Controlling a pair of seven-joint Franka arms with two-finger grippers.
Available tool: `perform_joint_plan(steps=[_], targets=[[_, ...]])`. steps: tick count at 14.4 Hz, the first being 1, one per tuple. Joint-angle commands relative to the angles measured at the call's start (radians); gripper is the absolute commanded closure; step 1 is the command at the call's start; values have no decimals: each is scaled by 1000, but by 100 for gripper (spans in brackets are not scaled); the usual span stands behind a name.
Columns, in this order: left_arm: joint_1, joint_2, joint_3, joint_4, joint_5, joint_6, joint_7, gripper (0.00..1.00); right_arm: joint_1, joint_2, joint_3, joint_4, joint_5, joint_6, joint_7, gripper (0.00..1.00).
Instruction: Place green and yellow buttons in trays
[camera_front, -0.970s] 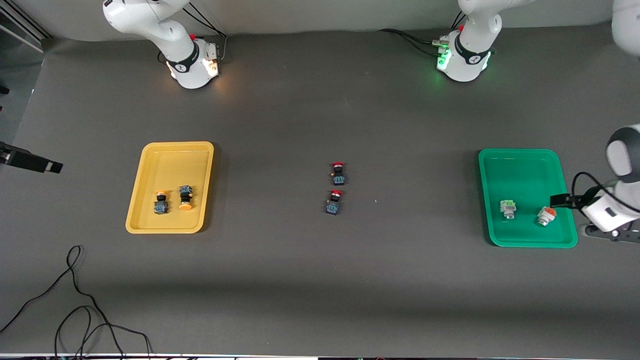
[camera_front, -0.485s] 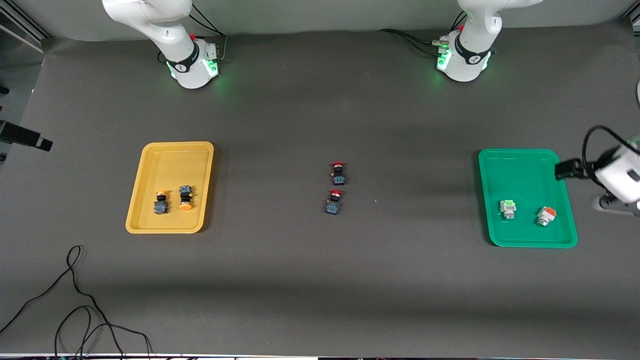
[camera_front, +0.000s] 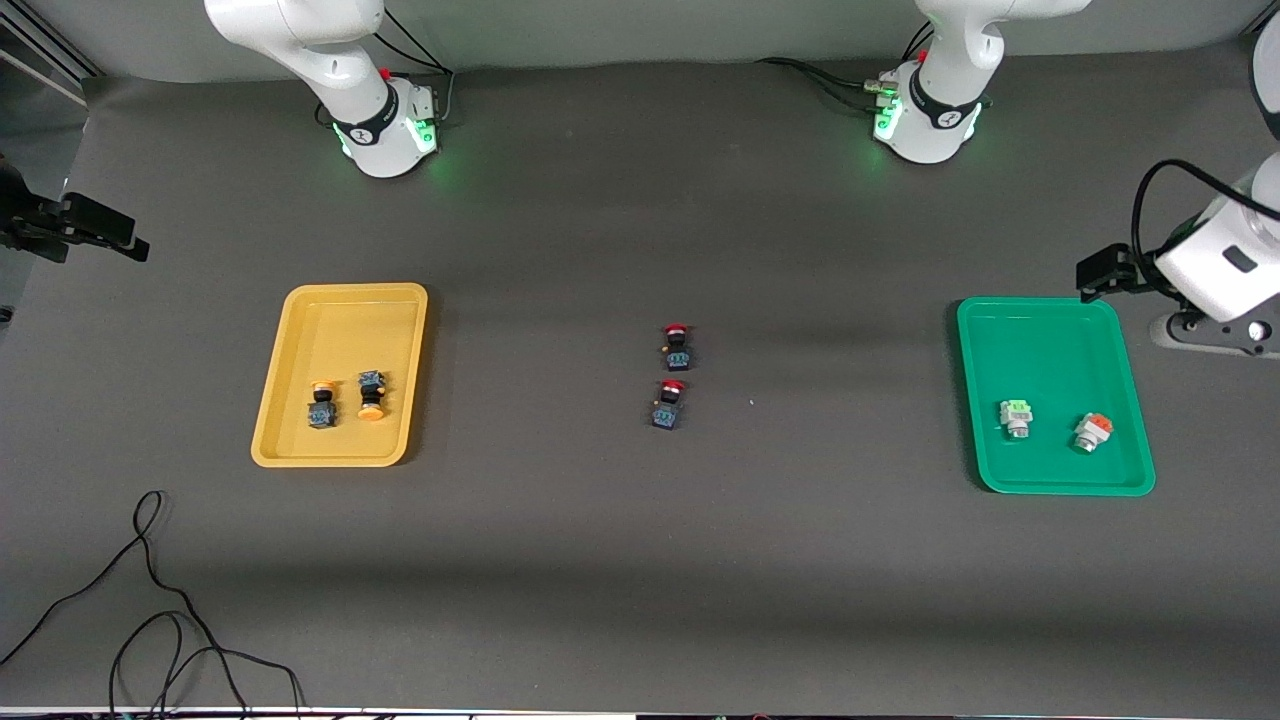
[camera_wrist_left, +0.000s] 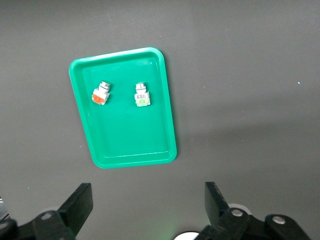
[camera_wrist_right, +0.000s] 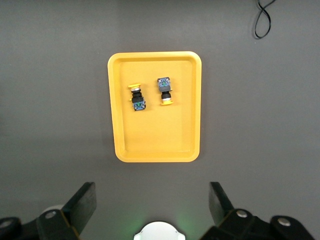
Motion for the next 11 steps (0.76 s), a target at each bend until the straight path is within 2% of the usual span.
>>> perform_joint_plan(steps=[1,3,4,11], targets=[[-16,-85,13,-134,-24,68,-48,0,17,19,-2,10,-26,7,-16,0],[-15,-105,17,-195,-62,133,-57,0,17,19,-4,8,-26,7,-16,0],[-15,-105,19,-196,-77,148,-86,0,17,19,-4,8,-26,6,-16,0],[-5,-95,34,-130,-110,142,-129,0,21,16,-17,5,-26,-5,-16,0]])
